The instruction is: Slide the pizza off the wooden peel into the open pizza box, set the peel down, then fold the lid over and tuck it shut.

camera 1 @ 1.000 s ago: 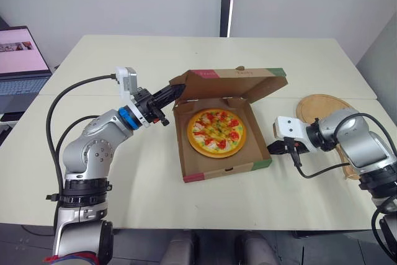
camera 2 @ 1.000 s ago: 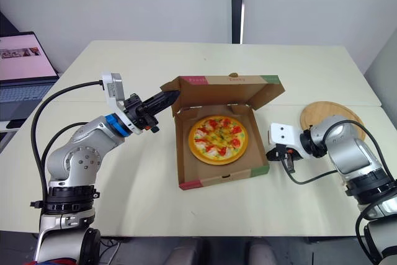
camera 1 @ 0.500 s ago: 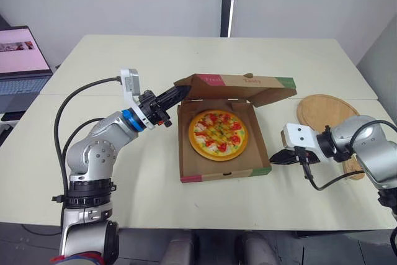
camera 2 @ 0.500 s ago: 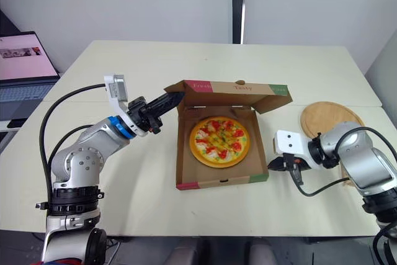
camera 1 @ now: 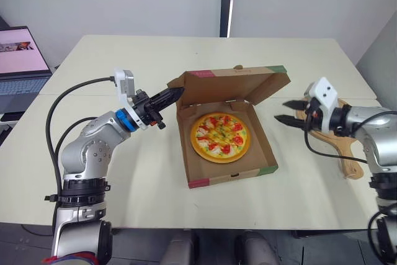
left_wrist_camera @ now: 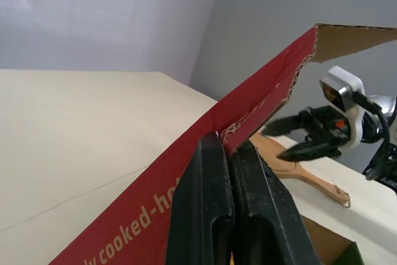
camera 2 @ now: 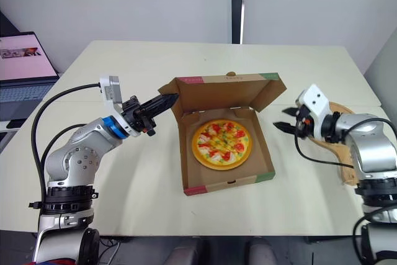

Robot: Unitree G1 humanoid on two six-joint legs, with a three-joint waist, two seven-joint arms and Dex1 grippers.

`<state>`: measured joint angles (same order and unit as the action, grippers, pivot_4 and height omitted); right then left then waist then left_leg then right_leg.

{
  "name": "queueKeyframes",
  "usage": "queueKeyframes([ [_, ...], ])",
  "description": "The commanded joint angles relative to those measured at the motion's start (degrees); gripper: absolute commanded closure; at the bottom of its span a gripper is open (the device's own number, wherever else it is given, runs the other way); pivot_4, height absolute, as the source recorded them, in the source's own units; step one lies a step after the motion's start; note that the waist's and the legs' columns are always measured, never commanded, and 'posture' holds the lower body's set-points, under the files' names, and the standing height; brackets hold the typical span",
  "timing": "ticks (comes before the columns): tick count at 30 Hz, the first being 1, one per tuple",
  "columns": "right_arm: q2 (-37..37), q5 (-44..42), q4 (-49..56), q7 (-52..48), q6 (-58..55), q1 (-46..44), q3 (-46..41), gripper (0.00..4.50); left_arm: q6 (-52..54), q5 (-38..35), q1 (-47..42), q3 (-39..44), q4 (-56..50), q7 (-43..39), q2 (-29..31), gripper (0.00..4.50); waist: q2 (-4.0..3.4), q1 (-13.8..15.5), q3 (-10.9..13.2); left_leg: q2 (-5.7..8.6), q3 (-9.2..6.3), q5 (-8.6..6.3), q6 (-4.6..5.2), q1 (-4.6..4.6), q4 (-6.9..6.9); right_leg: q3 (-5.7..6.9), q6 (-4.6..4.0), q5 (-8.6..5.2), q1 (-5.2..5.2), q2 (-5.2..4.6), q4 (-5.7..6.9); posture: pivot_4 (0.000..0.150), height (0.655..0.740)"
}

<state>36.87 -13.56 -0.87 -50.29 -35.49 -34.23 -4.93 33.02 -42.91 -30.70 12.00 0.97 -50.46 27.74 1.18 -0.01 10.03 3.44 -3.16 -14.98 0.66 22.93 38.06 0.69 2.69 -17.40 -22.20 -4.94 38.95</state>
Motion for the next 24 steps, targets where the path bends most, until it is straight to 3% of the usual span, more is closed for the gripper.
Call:
queueKeyframes([
  [1, -2.32, -2.17, -0.29, 4.97, -3.21, -4.17, -2.10, 1.54, -0.19, 0.35, -1.20, 0.18, -0.71, 0.31, 0.51, 4.50, 0.00, 0.12, 0.00, 0.01, 0.01, 0.00, 0.00, 0.00, 0.00, -0.01, 0.00, 0.00, -0.01, -0.01, 0.00, 0.150, 0.7281],
  [6, -4.31, -4.60, 0.28, 6.33, -5.63, -6.60, -1.48, 1.54, -0.01, 0.58, -1.23, 0.40, -1.59, 1.21, 0.67, 4.50, 0.00, 0.25, 0.00, 0.02, -0.02, 0.00, 0.01, 0.02, 0.00, 0.02, 0.00, 0.00, -0.01, -0.01, 0.00, 0.150, 0.7281],
  [8, -4.52, -5.20, 0.10, 6.84, -5.82, -7.09, -1.69, 1.93, -0.09, 0.65, -1.13, 0.51, -1.95, 1.71, 0.75, 4.50, 0.00, 0.21, 0.00, 0.02, -0.01, 0.00, 0.01, 0.02, -0.01, 0.02, 0.00, 0.00, -0.02, -0.01, 0.00, 0.150, 0.7281],
  [16, -5.83, -7.04, -0.25, 9.75, -7.45, -8.75, -2.13, 4.47, 0.08, 0.64, -2.04, -0.15, -2.97, 2.77, 0.51, 4.50, 0.00, 0.00, 0.00, 0.01, 0.00, -0.01, 0.02, 0.01, -0.01, 0.01, 0.00, 0.00, -0.02, 0.00, 0.01, 0.150, 0.7281],
  [24, -6.14, -7.23, 0.31, 12.96, -8.60, -9.35, -3.09, 4.47, -0.63, 1.77, -4.17, -1.58, -3.41, 4.11, -1.03, 4.50, 0.00, 0.03, 0.00, 0.02, 0.01, 0.00, 0.02, 0.03, -0.02, 0.01, 0.00, 0.00, -0.04, 0.00, 0.02, 0.150, 0.7281],
])
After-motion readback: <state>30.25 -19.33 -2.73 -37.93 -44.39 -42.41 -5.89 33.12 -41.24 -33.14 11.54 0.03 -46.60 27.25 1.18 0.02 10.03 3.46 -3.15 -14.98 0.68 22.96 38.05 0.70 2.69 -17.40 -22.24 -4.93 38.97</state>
